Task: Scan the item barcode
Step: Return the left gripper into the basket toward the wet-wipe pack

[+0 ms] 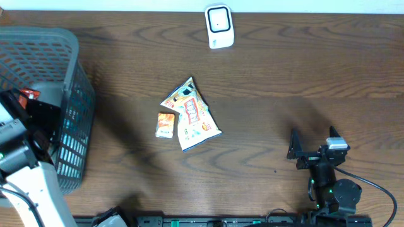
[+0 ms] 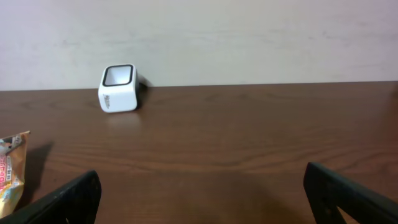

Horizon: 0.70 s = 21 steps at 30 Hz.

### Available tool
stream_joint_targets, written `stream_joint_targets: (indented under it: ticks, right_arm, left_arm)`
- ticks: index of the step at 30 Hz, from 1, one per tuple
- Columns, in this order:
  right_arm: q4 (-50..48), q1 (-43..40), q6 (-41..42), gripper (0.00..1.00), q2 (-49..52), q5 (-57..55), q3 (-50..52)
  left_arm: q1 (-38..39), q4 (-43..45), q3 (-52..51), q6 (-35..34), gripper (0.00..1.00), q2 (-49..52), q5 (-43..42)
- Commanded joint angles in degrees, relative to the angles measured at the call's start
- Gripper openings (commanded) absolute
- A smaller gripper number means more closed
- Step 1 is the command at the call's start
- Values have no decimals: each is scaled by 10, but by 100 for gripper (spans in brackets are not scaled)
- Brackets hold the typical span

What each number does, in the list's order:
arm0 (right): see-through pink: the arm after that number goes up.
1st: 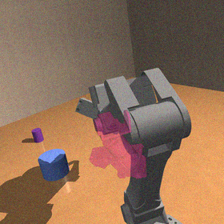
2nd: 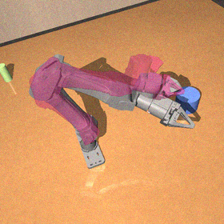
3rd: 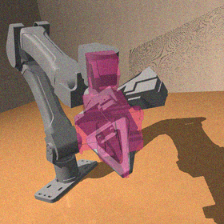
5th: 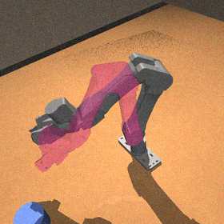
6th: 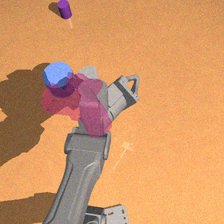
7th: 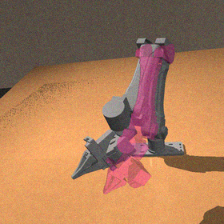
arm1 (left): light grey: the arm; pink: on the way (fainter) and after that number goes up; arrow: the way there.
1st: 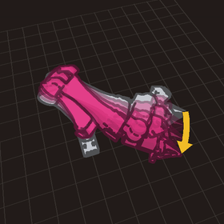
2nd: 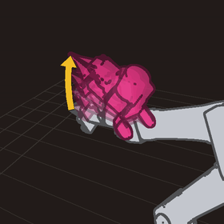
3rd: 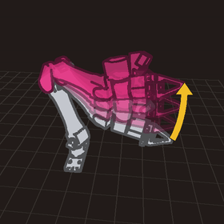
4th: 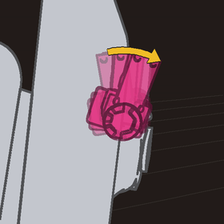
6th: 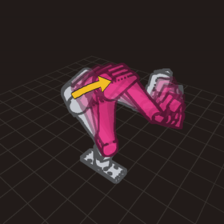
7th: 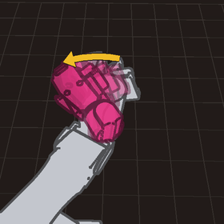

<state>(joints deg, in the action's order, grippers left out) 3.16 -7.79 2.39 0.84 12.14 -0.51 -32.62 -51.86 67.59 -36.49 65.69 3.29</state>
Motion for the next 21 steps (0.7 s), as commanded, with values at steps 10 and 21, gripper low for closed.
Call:
stream_joint_targets:
  ticks: [10,21]
  right_arm:
    - [1,3,6,99,-5,-2,2]
    - [1,3,6,99,-5,-2,2]
  left_arm:
    - [-16,-13,-36,-49,100,173,16]
    - [-64,-21,-36,-58,100,288,-43]
